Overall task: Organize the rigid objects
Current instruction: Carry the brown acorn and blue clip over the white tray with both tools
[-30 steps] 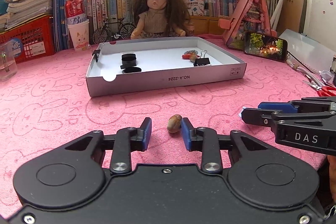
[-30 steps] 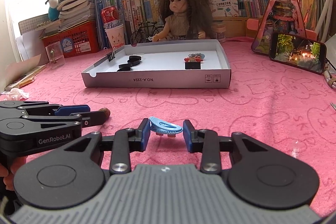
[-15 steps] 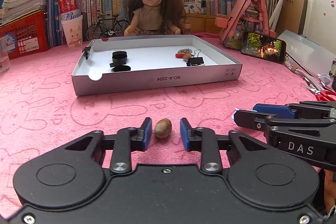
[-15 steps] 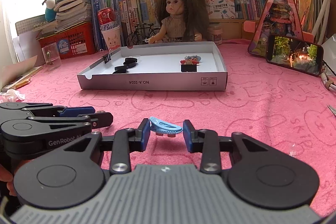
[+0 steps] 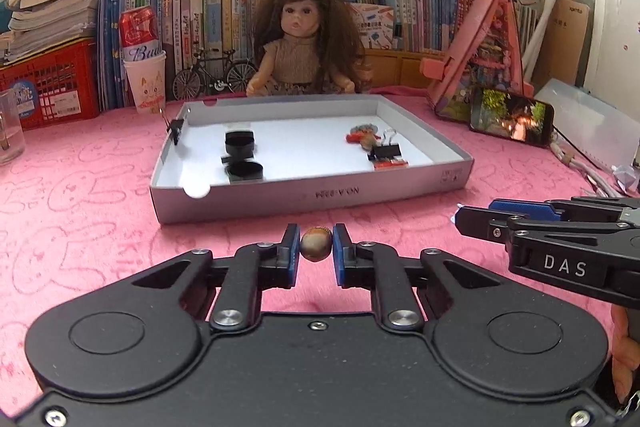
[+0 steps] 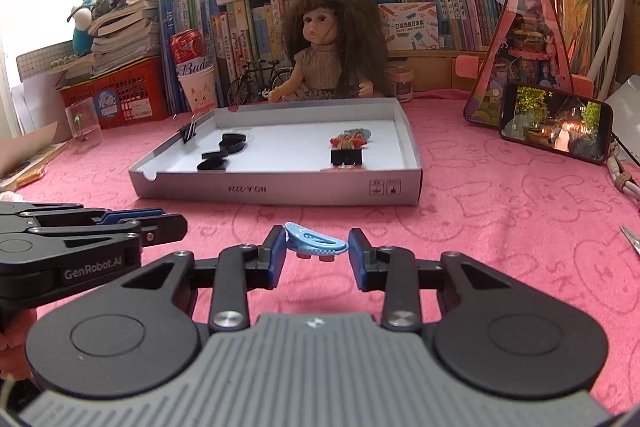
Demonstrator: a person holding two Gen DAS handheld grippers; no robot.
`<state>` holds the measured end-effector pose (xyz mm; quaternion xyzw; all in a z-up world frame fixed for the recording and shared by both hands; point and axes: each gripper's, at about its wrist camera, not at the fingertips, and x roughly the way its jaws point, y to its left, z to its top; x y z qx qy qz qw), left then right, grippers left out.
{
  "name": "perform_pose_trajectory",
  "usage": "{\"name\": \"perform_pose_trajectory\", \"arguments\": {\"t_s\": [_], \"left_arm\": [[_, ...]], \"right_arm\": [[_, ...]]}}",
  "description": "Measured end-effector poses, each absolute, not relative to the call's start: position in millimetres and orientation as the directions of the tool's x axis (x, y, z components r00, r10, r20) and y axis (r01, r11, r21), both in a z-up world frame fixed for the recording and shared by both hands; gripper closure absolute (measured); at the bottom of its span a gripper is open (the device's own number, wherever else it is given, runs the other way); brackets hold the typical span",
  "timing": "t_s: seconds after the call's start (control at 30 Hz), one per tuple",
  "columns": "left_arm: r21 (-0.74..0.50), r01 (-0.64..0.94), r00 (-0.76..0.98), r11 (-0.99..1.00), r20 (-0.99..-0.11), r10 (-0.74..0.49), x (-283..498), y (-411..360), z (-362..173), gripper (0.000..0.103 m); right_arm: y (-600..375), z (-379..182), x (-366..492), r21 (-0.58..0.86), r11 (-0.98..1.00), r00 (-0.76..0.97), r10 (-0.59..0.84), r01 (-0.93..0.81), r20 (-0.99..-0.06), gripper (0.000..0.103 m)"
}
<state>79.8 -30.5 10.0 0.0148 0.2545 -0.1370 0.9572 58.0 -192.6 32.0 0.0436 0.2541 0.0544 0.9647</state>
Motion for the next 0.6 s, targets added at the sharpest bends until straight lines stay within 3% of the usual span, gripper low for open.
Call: {"name": "perform_pose_trajectory", "arguments": {"t_s": [0.23,0.6], "left_arm": [[-0.043,0.241,0.859,0.970,-0.455,-0.234,108.0,-24.4,31.3,0.087],[-0.102,0.188,0.855,0.977,-0.473,-0.214,151.0,-10.3,41.3,0.087]], "right_arm": [[-200.3,46.4,83.8,0.119,0.992,0.881,0.101,-0.051,-0.462,0.064],[-204.0,54.0,116.1,0.127,0.991,0.886,0.086,-0.031,-0.456,0.064]]}}
